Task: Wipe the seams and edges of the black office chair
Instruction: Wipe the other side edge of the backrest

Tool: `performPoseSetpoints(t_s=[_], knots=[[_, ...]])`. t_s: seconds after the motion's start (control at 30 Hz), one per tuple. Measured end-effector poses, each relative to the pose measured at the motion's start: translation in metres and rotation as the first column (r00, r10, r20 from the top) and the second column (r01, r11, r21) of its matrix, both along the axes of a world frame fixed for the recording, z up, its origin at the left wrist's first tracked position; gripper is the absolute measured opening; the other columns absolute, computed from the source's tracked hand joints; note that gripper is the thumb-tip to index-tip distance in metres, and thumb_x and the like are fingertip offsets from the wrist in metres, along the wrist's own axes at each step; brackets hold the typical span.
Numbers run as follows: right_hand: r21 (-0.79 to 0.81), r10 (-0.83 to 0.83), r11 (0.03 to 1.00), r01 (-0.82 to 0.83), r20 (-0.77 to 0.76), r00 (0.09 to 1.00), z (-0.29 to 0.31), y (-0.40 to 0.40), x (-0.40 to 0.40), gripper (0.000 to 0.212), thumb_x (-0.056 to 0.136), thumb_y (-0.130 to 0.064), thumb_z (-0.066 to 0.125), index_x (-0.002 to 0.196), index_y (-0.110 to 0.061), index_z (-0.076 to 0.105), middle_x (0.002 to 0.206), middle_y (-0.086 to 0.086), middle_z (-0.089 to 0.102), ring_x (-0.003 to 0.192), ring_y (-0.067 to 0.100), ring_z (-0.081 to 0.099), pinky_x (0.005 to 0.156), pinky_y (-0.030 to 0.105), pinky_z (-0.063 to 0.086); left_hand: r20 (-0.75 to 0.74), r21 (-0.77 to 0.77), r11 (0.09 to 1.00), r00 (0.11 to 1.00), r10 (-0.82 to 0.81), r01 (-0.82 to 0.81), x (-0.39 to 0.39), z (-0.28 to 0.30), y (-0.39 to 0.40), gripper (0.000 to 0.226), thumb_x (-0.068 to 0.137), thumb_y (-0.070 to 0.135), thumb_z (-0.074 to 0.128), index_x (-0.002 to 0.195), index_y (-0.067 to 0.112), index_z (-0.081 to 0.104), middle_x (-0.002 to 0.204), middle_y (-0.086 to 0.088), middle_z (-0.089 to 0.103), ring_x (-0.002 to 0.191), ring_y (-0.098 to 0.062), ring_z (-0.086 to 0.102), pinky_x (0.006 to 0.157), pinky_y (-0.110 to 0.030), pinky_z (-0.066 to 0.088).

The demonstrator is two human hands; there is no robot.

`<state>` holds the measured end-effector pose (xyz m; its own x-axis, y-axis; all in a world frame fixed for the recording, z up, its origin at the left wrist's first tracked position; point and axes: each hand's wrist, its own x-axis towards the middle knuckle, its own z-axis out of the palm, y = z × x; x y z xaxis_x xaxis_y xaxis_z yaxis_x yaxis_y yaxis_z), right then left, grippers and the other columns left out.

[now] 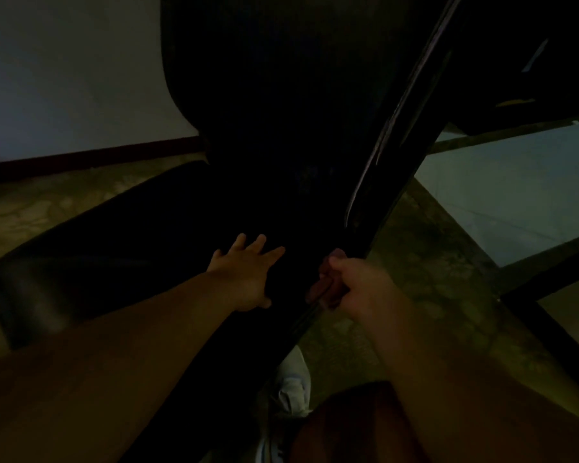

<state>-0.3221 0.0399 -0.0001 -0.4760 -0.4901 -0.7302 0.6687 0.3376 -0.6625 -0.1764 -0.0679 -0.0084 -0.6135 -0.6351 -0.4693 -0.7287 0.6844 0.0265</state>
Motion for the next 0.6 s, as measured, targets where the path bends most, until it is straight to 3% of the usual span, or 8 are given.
performPoseSetpoints(t_s=[0.13, 0.33, 0.5, 0.57, 0.6], knots=[[-0.041, 0.034, 0.998, -0.040, -0.131, 0.991, -0.024, -0.005, -0.027, 0.031, 0.105, -0.017, 0.044, 0.077, -0.011, 0.055, 0.051, 0.012, 0.052, 0.027, 0.019, 0.047, 0.032, 0.012, 0.024, 0.068, -0.054, 0.998, 0.997, -0.032, 0.036, -0.012, -0.022, -0.016, 0.122, 0.082, 0.038, 0.082, 0.157, 0.042, -0.014, 0.167, 0.002, -0.022, 0.154, -0.033, -0.017, 0.121, -0.064, 0.014], [-0.080, 0.048, 0.994, -0.076, -0.310, 0.949, -0.066, -0.008, -0.041, 0.026, 0.102, -0.021, 0.052, 0.080, -0.010, 0.060, 0.056, 0.006, 0.058, 0.047, 0.022, 0.046, 0.050, 0.025, 0.030, 0.040, 0.036, 0.999, 0.999, -0.032, 0.030, -0.024, -0.047, -0.034, 0.127, 0.078, 0.022, 0.086, 0.158, 0.041, -0.011, 0.168, 0.002, -0.020, 0.154, -0.038, -0.014, 0.114, -0.070, 0.025], [0.065, 0.103, 0.994, -0.084, -0.426, 0.899, -0.076, -0.016, -0.039, 0.021, 0.100, -0.030, 0.055, 0.086, -0.015, 0.061, 0.063, 0.004, 0.060, 0.046, 0.017, 0.055, 0.040, 0.023, 0.038, 0.071, 0.054, 0.998, 0.997, -0.026, 0.022, -0.031, -0.057, -0.039, 0.129, 0.078, 0.018, 0.086, 0.158, 0.041, -0.013, 0.167, 0.003, -0.023, 0.153, -0.038, -0.016, 0.113, -0.072, 0.025], [0.148, 0.206, 0.978, -0.148, -0.566, 0.798, -0.069, -0.025, -0.043, 0.022, 0.098, -0.035, 0.055, 0.089, -0.017, 0.060, 0.072, 0.005, 0.062, 0.054, 0.018, 0.060, 0.048, 0.028, 0.050, 0.082, 0.060, 0.998, 0.996, -0.034, 0.029, -0.034, -0.056, -0.043, 0.130, 0.077, 0.019, 0.086, 0.158, 0.040, -0.013, 0.167, 0.001, -0.023, 0.152, -0.041, -0.017, 0.112, -0.073, 0.025], [0.230, 0.293, 0.956, -0.184, -0.664, 0.688, -0.064, -0.029, -0.043, 0.022, 0.098, -0.037, 0.054, 0.092, -0.016, 0.059, 0.076, 0.003, 0.061, 0.060, 0.015, 0.060, 0.054, 0.026, 0.051, 0.089, 0.061, 0.998, 0.995, -0.039, 0.034, -0.036, -0.056, -0.044, 0.131, 0.076, 0.020, 0.087, 0.158, 0.039, -0.013, 0.167, 0.000, -0.022, 0.152, -0.042, -0.016, 0.112, -0.073, 0.025]])
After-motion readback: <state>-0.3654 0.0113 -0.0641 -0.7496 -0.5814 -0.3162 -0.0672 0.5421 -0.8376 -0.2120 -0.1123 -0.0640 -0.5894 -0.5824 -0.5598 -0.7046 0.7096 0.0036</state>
